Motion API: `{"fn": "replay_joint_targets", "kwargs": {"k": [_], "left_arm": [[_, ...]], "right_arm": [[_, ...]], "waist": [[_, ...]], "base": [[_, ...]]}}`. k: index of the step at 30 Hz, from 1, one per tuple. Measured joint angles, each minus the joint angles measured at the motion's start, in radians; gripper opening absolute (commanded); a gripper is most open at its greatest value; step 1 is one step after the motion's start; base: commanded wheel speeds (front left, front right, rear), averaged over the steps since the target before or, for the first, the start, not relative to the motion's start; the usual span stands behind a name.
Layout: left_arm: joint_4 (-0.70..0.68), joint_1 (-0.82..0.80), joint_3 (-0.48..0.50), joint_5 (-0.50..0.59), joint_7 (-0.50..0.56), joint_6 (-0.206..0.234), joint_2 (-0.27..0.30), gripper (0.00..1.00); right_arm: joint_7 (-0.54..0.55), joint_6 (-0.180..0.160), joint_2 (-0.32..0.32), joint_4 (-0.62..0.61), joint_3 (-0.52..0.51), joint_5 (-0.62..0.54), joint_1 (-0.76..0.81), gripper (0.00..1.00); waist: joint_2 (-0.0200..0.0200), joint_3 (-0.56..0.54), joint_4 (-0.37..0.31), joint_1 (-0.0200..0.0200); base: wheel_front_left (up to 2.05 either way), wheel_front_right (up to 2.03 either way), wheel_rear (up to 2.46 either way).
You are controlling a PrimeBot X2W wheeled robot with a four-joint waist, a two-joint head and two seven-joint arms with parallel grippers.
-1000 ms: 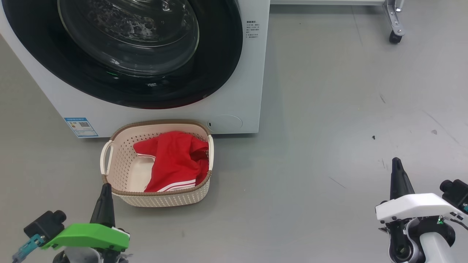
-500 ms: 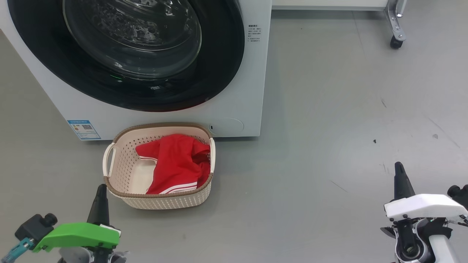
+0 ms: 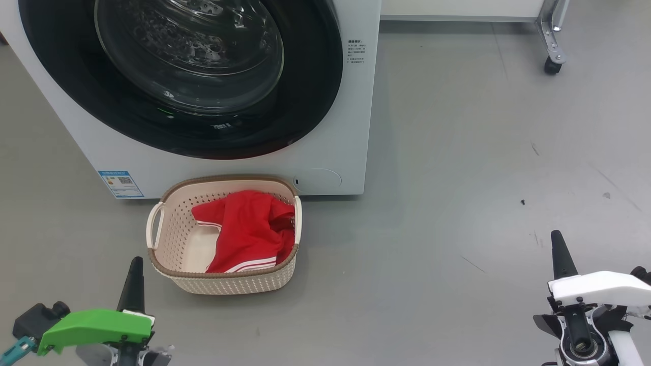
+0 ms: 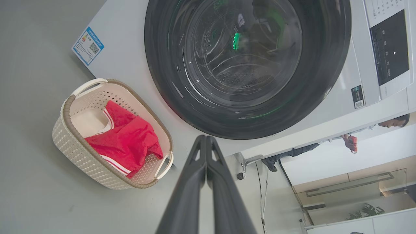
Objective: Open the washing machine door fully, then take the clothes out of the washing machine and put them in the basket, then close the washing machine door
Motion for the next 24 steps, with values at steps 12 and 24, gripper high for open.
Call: {"fn": "replay_joint_targets", "kwargs": {"k": [12,24], "left_arm": [[-0.013,0.000,0.022,-0.135,0.037,0.000,0.003,0.00],[-0.021,0.000,0.044,-0.277,0.076,0.000,0.004,0.00]], "right_arm": [[0.038,0.009,0.000,0.009,-0.024,0.159,0.000,0.00],[0.079,0.017,0.000,0.016,-0.049,0.320,-0.001,0.00]], "waist": [[0.0000,-0.012,0.005,0.0000],[0.0000,-0.024,0.010,0.0000]], "base": [[0.00,0.00,0.00],[0.00,0.00,0.00]]}}
